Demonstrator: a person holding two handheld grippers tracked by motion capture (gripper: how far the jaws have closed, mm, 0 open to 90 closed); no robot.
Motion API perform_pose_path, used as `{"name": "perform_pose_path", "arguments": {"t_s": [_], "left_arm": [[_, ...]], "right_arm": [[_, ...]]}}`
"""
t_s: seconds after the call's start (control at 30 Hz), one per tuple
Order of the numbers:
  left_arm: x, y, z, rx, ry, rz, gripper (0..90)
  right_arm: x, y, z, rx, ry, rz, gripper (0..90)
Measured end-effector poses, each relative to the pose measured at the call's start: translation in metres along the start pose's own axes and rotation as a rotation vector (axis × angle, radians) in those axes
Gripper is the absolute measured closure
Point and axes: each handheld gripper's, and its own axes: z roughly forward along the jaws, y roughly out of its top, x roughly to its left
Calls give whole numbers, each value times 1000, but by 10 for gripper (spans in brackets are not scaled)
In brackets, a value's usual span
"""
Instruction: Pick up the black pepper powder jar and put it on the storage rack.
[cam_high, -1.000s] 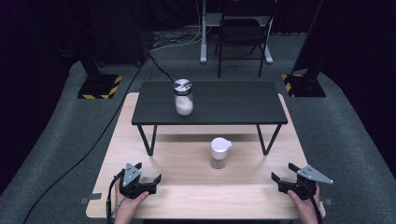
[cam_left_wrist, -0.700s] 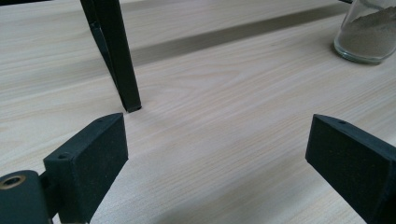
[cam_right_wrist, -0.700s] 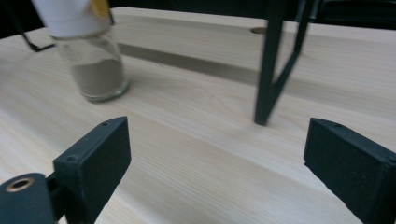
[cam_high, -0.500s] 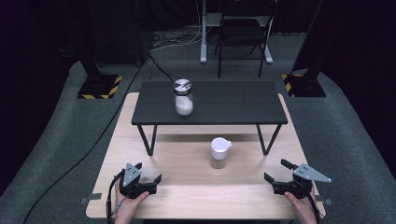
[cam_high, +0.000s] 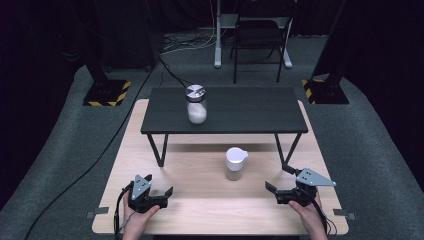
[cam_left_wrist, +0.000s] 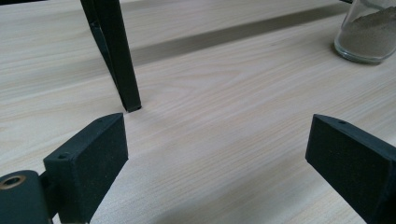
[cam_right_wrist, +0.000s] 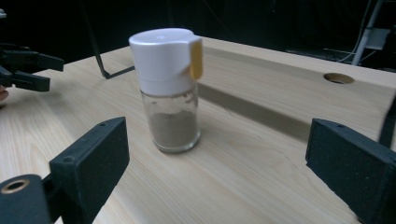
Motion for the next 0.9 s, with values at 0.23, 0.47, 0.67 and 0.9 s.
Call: {"name": "perform_pose_path", "arguments": {"t_s": [0.23,0.47,0.67,0.9], "left_arm": [[0,0,0,0,-1,2,56],[0,0,0,0,-1,3,56],[0,0,0,1,-2,4,56],[0,0,0,1,-4,4,56]], "right_arm": [[4,10,23,0,36,-11,51],[9,17,46,9,63,-19,52],[11,21,62,19,77,-15,54],[10,20,81,40,84,8,56]]}}
